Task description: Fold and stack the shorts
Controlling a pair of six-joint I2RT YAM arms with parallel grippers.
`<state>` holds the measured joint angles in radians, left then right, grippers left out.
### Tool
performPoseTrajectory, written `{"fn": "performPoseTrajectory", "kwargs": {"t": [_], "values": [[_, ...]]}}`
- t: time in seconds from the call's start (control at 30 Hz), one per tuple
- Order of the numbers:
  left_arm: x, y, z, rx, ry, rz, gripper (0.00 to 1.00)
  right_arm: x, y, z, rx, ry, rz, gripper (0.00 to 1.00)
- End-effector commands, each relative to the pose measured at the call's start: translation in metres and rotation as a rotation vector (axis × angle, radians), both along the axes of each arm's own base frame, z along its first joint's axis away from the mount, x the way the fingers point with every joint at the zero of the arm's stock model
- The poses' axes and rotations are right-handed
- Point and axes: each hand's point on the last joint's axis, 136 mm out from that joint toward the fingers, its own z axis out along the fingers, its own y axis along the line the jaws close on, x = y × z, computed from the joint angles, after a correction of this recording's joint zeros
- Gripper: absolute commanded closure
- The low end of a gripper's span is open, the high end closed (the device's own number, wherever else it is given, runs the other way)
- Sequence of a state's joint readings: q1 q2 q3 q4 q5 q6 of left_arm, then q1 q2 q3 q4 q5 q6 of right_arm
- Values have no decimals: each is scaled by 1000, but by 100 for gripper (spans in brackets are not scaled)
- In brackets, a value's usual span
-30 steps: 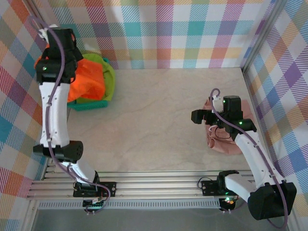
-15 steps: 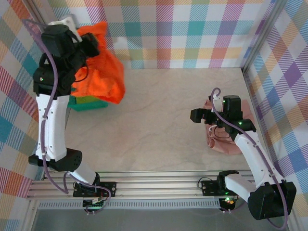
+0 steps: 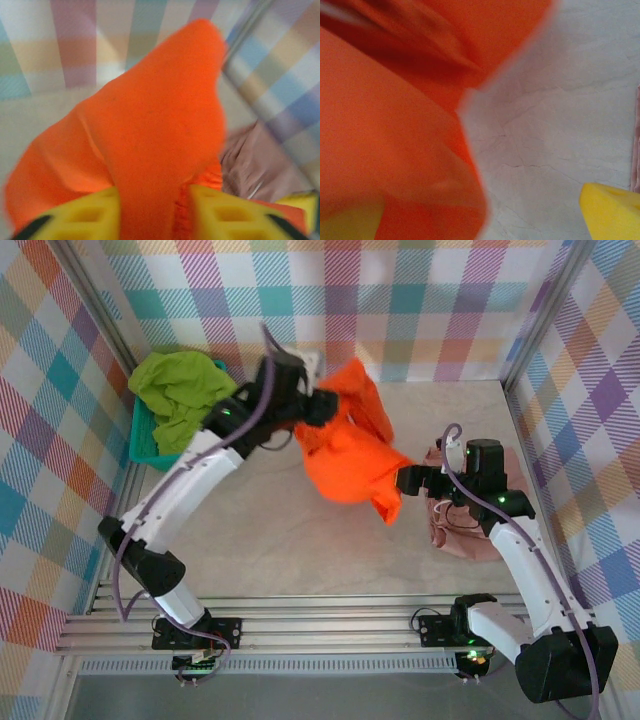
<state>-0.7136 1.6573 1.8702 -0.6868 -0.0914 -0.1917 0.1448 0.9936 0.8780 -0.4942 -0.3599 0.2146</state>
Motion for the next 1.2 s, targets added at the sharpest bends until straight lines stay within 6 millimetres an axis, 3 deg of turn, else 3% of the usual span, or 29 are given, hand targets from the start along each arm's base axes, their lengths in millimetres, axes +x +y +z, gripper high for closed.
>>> {"fn": "performPoseTrajectory", "kwargs": {"t": [0.0, 0.07, 0.17, 0.3, 0.4, 0.53, 0.63, 0.73, 0.9, 1.03, 1.17], "values": [[-17, -3, -7, 19, -66, -17, 29, -9, 7, -6, 26, 34, 34, 1], [-22, 9, -23, 23, -34, 29, 19, -12, 11, -7, 35, 50, 61, 1], [-32, 35, -28, -11, -35, 109, 6, -13, 16, -13, 21, 80, 86, 0], [-39, 60, -53, -40, 69, 155, 0, -6, 26, -23, -36, 98, 96, 0], [-38, 68, -88, -9, 179, 204, 0, -1, 39, -34, -88, 133, 112, 0], [-45, 48, -138, -67, 332, 166, 1, -3, 53, -55, -158, 182, 136, 1], [-44, 48, -184, -55, 433, 223, 6, -4, 45, -76, -177, 249, 56, 2], [-38, 41, -218, -69, 500, 244, 7, -2, 34, -94, -110, 367, -103, 11], [-23, 36, -249, -116, 552, 280, 12, 10, 22, -112, 255, 504, -342, 14], [-12, 50, -277, -136, 616, 347, 19, 23, 4, -121, 246, 500, -456, 17], [1, 46, -286, -198, 619, 350, 26, 32, -8, -133, 276, 533, -506, 19]]}}
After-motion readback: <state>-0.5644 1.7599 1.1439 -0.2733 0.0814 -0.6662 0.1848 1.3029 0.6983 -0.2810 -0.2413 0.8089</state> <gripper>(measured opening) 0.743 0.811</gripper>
